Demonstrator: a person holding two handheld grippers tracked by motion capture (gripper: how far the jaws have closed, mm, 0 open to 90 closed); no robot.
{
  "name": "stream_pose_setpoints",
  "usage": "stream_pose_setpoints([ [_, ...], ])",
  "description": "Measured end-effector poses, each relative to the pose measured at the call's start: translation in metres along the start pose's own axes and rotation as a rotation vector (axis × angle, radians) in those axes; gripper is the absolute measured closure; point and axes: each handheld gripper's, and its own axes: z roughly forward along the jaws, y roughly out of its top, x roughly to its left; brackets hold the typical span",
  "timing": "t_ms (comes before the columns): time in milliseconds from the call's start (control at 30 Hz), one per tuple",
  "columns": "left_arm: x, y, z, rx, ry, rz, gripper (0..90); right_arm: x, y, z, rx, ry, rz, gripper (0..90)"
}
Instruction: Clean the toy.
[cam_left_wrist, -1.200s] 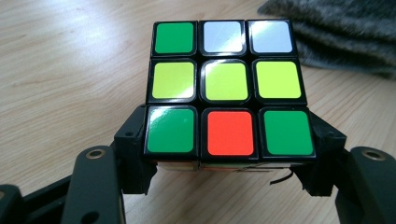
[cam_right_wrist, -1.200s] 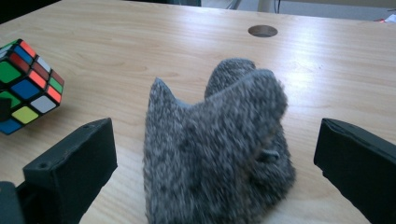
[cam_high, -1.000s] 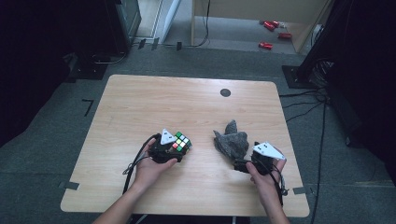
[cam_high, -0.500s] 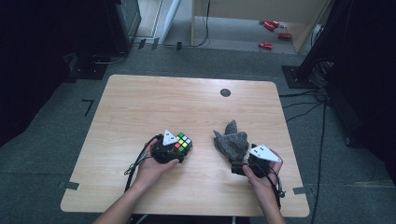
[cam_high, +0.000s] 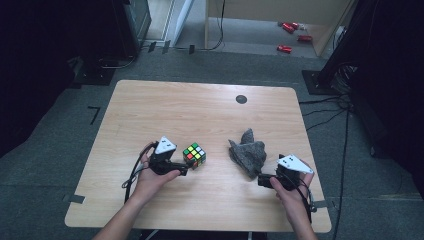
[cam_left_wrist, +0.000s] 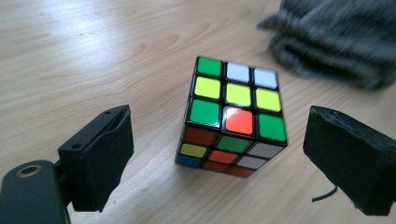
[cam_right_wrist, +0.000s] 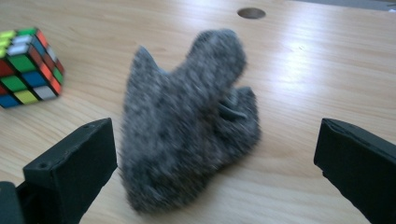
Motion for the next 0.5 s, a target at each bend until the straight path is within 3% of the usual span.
stream_pose_setpoints([
  [67,0.008,-0.001,-0.007,0.003,0.021,-0.001,4.0,-0.006,-0.002,-0.003,0.013,-0.014,-0.006,0.0],
  [133,0.018,-0.004,-0.018,-0.019,0.011,-0.029,3.3,-0.010,-0.004,-0.007,0.013,-0.023,-0.005,0.0],
  [200,0.025,-0.009,-0.030,-0.032,0.041,-0.029,3.2,-0.014,-0.005,-0.010,0.009,-0.023,0.001,0.0],
  [367,0.042,-0.031,-0.059,-0.040,0.091,-0.057,3.2,-0.022,-0.011,-0.017,0.024,-0.038,0.003,0.0],
  [500,0.051,-0.048,-0.077,-0.031,0.120,-0.056,3.2,-0.028,-0.014,-0.022,0.024,-0.046,0.016,0.0],
])
